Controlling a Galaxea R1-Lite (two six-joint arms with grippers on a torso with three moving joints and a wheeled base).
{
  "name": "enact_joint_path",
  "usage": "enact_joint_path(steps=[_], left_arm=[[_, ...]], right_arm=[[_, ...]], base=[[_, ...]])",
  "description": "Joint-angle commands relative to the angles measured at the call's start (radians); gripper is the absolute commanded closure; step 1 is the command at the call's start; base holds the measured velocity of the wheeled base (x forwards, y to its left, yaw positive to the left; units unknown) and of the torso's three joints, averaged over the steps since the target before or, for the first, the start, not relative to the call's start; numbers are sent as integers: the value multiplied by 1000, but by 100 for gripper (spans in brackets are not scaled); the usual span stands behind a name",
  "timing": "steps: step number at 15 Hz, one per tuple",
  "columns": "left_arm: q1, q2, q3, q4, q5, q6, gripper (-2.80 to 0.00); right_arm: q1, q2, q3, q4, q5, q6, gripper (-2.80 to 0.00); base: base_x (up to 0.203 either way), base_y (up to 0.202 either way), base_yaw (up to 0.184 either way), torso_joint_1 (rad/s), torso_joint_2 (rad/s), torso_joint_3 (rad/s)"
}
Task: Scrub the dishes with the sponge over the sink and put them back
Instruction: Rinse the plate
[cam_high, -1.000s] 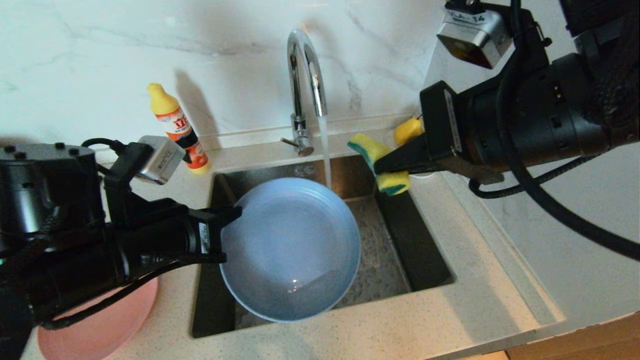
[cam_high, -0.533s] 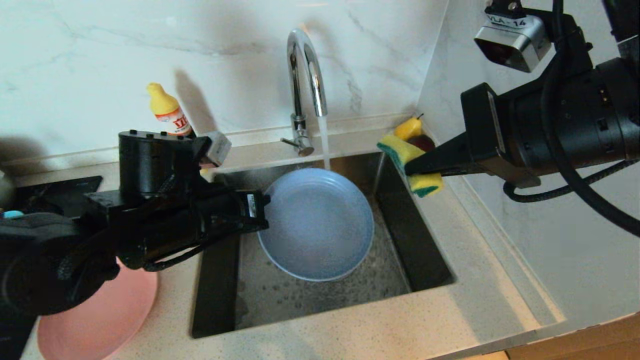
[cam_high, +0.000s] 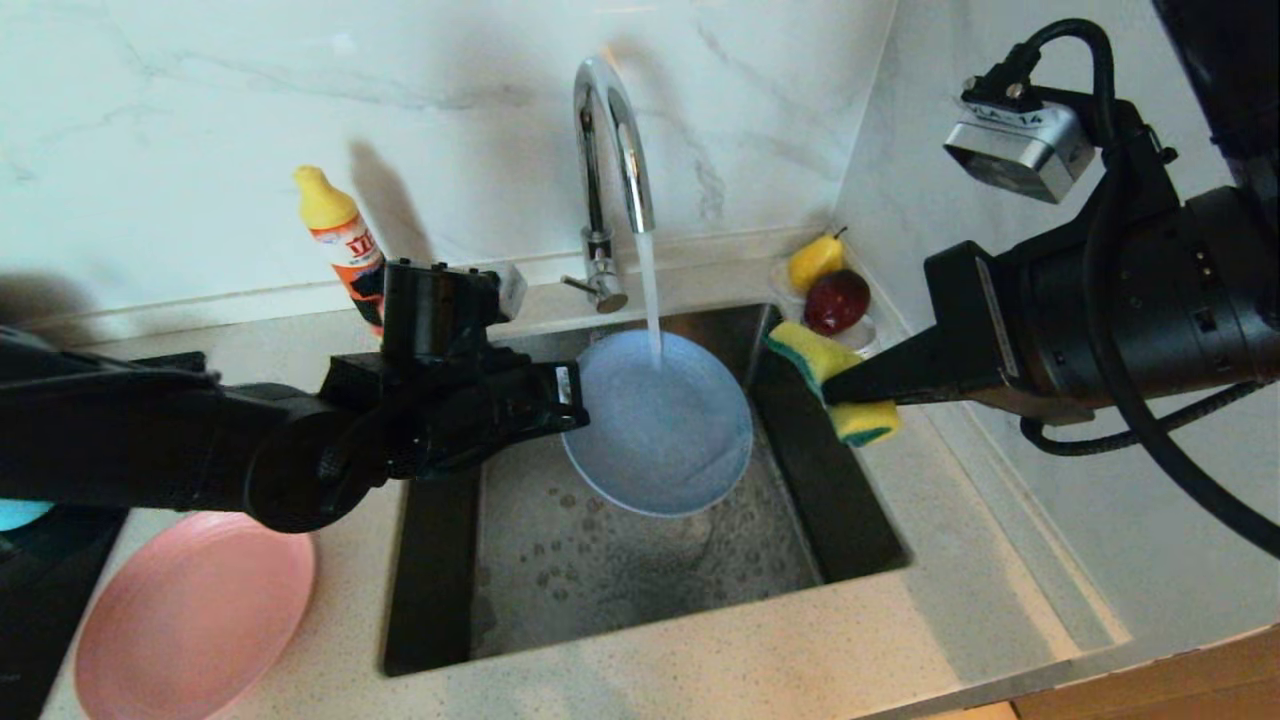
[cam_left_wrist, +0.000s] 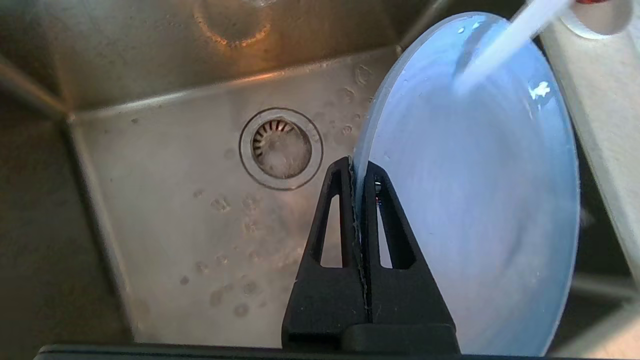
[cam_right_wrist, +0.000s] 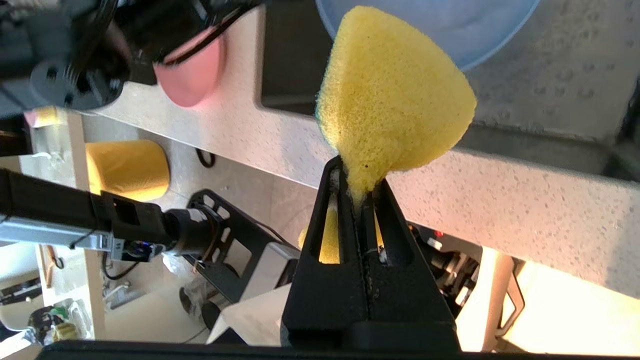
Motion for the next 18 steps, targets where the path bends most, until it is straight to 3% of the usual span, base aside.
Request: enact_joint_path(steps=[1, 13, 15, 18], left_arm=[[-1, 70, -44, -3, 2, -2, 0], [-3, 81, -95, 0, 27, 0, 0], [10, 66, -85, 0, 71, 12, 0], [40, 6, -49, 1, 81, 56, 0]], right_arm=[[0, -4, 29, 4, 2, 1, 0], [1, -4, 42, 2, 11, -1, 0], [1, -1, 44, 4, 11, -1, 0], [0, 4, 44, 3, 8, -1, 0]], base=[[0, 0, 0, 0, 0, 0], [0, 0, 0, 0, 0, 0], [0, 0, 0, 0, 0, 0], [0, 0, 0, 0, 0, 0]])
